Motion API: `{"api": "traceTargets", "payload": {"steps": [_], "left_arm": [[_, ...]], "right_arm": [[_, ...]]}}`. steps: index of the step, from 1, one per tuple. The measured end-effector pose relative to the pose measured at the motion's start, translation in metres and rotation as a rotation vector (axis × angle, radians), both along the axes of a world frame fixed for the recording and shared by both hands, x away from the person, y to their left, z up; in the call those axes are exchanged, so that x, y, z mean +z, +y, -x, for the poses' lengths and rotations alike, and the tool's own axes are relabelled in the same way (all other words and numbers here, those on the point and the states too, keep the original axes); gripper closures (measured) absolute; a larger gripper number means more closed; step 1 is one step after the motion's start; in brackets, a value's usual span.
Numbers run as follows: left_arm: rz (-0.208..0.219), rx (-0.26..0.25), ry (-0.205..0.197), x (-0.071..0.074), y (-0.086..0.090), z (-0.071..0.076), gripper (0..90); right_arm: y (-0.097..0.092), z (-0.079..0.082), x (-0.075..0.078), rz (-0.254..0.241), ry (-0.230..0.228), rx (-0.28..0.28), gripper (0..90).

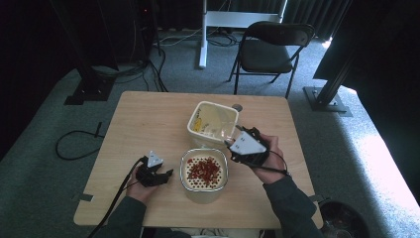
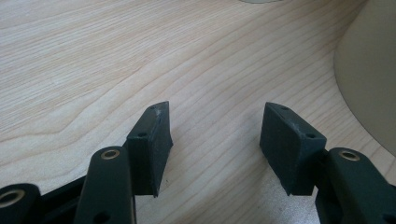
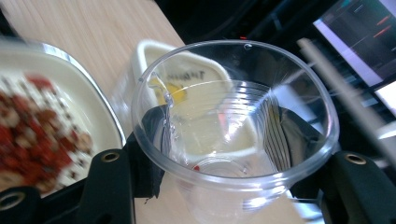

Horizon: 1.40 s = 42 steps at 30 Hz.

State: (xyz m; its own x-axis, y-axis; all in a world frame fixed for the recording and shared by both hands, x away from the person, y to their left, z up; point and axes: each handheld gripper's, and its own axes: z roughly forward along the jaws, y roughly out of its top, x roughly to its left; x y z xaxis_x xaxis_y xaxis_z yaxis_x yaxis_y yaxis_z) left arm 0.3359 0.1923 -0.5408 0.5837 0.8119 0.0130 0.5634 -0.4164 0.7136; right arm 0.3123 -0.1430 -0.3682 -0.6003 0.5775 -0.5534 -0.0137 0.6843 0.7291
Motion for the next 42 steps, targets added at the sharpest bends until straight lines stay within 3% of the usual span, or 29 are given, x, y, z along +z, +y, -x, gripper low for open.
{"api": "traceTargets", "payload": {"steps": [2,3,7,11,15,22,28,42], "left_arm": [[-0.002,0.000,-0.001,0.000,0.000,0.000,43.9],[-0.001,0.000,0.000,0.000,0.000,0.000,43.9],[0.000,0.000,-0.001,0.000,0.000,0.000,43.9],[-0.001,0.000,-0.001,0.000,0.000,0.000,43.9],[-0.001,-0.001,-0.001,0.000,0.000,0.000,44.0],[0.001,0.000,0.000,0.000,0.000,0.000,44.0],[0.001,0.000,-0.001,0.000,0.000,0.000,44.0],[-0.001,-0.001,-0.002,0.000,-0.001,0.000,44.0]], "right_arm": [[-0.009,-0.005,0.004,-0.088,0.053,0.015,41.2],[-0.018,-0.010,0.007,-0.166,0.106,0.030,41.2],[-0.033,-0.022,0.011,-0.310,0.216,0.055,41.1],[-0.045,-0.032,0.010,-0.419,0.295,0.076,41.1],[-0.053,-0.041,0.009,-0.481,0.352,0.081,41.1],[-0.058,-0.051,0.008,-0.503,0.376,0.062,41.0],[-0.056,-0.056,0.009,-0.497,0.365,0.041,40.8],[-0.043,-0.070,0.021,-0.516,0.359,0.053,40.7]]}}
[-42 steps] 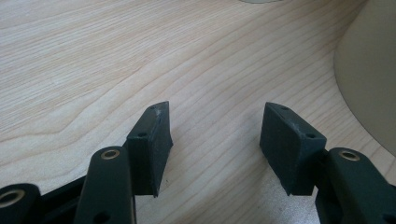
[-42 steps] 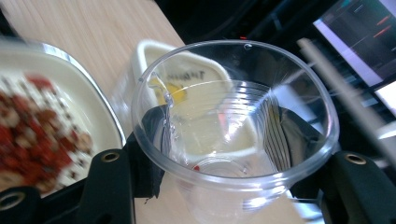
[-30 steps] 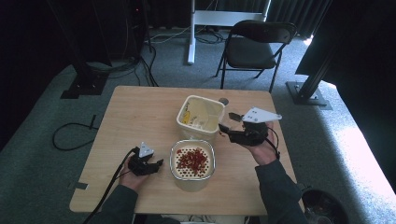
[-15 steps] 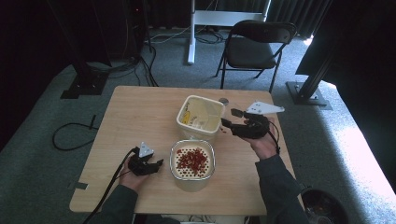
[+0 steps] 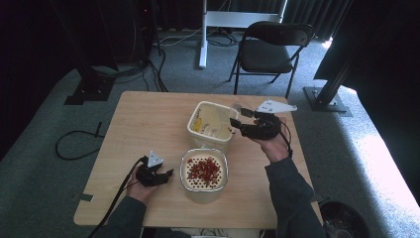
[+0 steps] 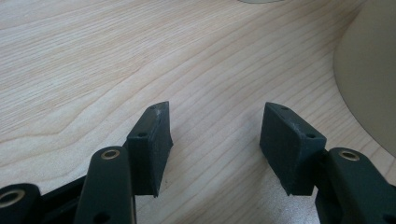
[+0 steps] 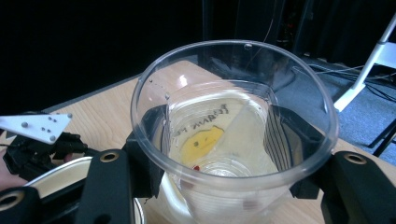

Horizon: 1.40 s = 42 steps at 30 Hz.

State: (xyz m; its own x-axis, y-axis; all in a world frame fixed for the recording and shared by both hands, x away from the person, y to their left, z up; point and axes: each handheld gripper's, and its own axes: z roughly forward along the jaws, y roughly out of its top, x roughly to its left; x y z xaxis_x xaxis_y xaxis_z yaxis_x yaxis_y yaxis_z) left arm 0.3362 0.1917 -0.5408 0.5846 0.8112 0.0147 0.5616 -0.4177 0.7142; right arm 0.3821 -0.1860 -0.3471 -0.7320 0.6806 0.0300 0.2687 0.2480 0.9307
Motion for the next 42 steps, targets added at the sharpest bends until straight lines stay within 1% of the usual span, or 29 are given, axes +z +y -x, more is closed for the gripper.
{"api": "traceTargets", "payload": {"steps": [4,10,21,22,28,36,39,42], "left_arm": [[0.000,0.000,0.000,0.000,0.000,0.000,44.0],[0.000,0.000,0.000,0.000,0.000,0.000,44.0],[0.001,-0.003,0.002,0.000,0.000,0.000,44.0],[0.000,-0.004,0.002,0.000,0.000,0.000,44.0],[-0.001,-0.004,0.002,0.000,0.000,0.000,44.0],[0.001,-0.003,0.000,0.000,0.000,-0.001,44.0],[0.001,-0.004,0.001,0.000,0.000,-0.001,44.0],[-0.003,-0.005,0.000,0.000,0.000,0.000,44.0]], "right_arm": [[0.005,-0.004,0.004,-0.011,0.000,0.011,40.7],[0.016,-0.011,0.008,-0.004,-0.002,0.026,40.5],[0.034,-0.026,0.009,-0.017,0.017,0.044,39.8],[0.040,-0.032,0.010,-0.026,0.024,0.050,39.5],[0.051,-0.039,0.011,-0.021,0.023,0.056,38.8],[0.065,-0.054,0.005,-0.026,0.054,0.065,37.8],[0.071,-0.061,0.002,-0.031,0.080,0.064,37.4],[0.075,-0.069,0.000,-0.049,0.104,0.063,36.8]]}}
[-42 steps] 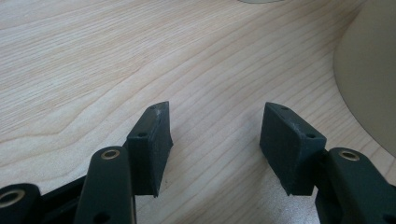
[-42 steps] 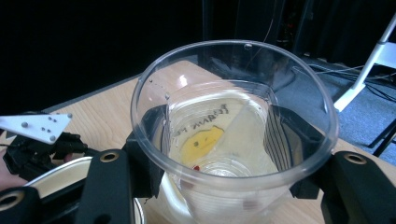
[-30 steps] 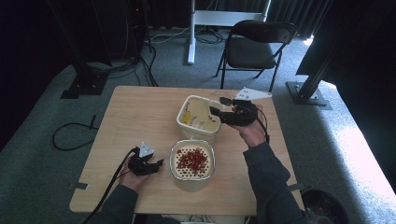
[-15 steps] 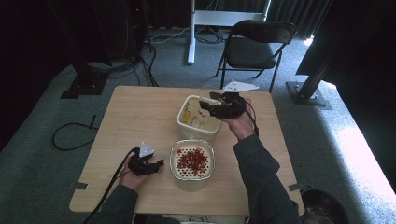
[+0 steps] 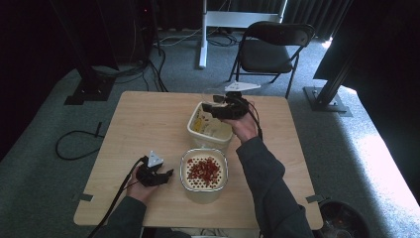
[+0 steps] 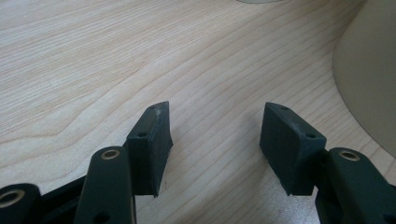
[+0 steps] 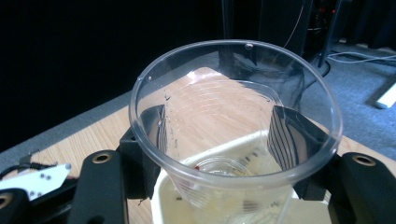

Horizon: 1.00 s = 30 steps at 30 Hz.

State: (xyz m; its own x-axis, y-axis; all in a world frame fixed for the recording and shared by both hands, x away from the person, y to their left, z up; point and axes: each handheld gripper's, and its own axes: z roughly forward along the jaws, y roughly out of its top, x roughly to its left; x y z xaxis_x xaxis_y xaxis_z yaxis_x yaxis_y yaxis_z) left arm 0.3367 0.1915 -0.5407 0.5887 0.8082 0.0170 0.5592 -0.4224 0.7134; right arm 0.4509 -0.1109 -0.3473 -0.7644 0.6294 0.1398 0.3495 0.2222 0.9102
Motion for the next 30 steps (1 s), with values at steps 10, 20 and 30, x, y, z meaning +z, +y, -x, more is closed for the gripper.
{"api": "traceTargets", "payload": {"steps": [10,20,30], "left_arm": [[-0.004,-0.001,-0.001,0.000,0.000,0.000,43.9],[-0.005,-0.001,-0.001,0.000,0.000,0.000,44.0],[-0.007,-0.002,-0.002,0.000,0.000,0.000,43.9]], "right_arm": [[0.009,-0.010,-0.008,-0.006,0.029,-0.001,33.6],[0.009,-0.017,-0.012,-0.047,0.046,-0.036,28.5],[0.014,-0.021,-0.016,-0.082,0.076,-0.027,24.1]]}}
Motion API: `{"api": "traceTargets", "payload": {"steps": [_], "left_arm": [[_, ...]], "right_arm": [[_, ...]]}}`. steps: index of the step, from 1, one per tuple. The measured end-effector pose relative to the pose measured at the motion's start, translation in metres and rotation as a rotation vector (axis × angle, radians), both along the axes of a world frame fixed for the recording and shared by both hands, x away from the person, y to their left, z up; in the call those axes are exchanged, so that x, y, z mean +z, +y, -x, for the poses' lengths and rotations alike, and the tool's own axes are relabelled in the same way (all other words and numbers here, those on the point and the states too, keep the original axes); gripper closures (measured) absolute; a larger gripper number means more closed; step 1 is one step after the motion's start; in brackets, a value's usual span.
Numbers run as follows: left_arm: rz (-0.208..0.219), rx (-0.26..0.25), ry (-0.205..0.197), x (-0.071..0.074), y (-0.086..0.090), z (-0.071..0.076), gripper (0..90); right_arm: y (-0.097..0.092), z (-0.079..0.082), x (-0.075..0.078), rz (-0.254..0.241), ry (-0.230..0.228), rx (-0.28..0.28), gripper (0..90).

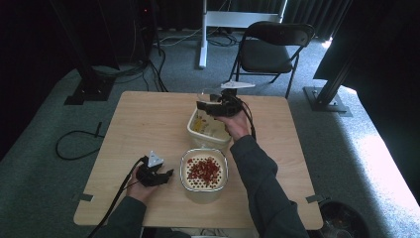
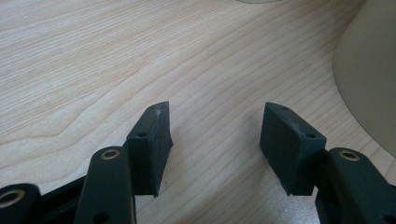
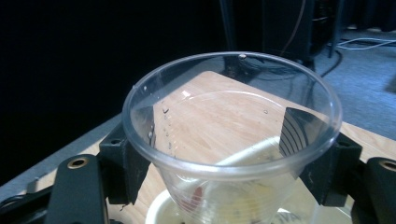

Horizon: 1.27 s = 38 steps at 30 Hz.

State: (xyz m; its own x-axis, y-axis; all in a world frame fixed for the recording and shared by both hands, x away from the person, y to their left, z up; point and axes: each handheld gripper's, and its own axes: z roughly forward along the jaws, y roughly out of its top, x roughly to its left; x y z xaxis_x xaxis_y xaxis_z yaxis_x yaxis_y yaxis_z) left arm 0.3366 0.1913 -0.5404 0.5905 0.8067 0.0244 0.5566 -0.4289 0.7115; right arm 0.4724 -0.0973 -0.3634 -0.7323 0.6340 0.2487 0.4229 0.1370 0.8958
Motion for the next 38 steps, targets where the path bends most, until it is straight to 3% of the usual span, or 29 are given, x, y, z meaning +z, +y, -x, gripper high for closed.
{"api": "traceTargets", "payload": {"steps": [8,17,18,22,25,26,27,28,29,32,34,35,37,38], "left_arm": [[0.000,0.000,0.000,0.000,0.000,0.000,43.9],[0.004,0.002,0.001,0.000,0.000,0.000,43.9],[0.006,0.002,0.001,0.000,0.000,0.000,43.9],[0.006,0.001,0.002,0.000,0.000,0.001,43.9],[0.012,0.003,0.003,-0.001,0.001,0.000,43.4],[0.012,0.003,0.003,-0.001,0.001,0.000,43.1],[0.014,0.008,0.004,-0.001,0.001,0.000,43.1],[0.014,0.008,0.004,-0.001,0.001,0.000,43.0],[0.013,0.009,0.003,-0.001,0.001,0.000,43.0],[0.013,0.009,0.002,-0.001,0.001,0.000,42.6],[0.012,0.010,0.002,-0.001,0.001,0.000,42.3],[0.012,0.010,0.002,-0.001,0.001,0.000,42.1],[0.013,0.012,0.001,-0.001,0.002,-0.001,42.0],[0.013,0.012,0.001,-0.001,0.002,-0.001,41.9]], "right_arm": [[0.002,-0.002,-0.001,-0.033,0.013,0.005,19.3],[-0.004,0.002,0.002,-0.004,-0.004,-0.012,20.8],[-0.013,0.007,0.003,-0.006,-0.025,-0.019,21.8],[-0.038,0.027,0.002,0.067,-0.089,-0.070,24.6],[-0.066,0.046,-0.004,0.075,-0.113,-0.115,26.6],[-0.066,0.046,-0.004,0.075,-0.113,-0.115,26.6],[-0.086,0.059,-0.011,0.081,-0.111,-0.165,28.2],[-0.086,0.059,-0.011,0.081,-0.111,-0.165,28.2],[-0.105,0.071,-0.022,0.082,-0.096,-0.196,29.0],[-0.127,0.086,-0.044,0.108,-0.069,-0.247,29.1],[-0.137,0.095,-0.061,0.137,-0.050,-0.276,29.2],[-0.137,0.095,-0.061,0.137,-0.050,-0.276,29.2],[-0.145,0.101,-0.088,0.215,-0.016,-0.318,29.2],[-0.145,0.101,-0.088,0.215,-0.016,-0.318,29.2]]}}
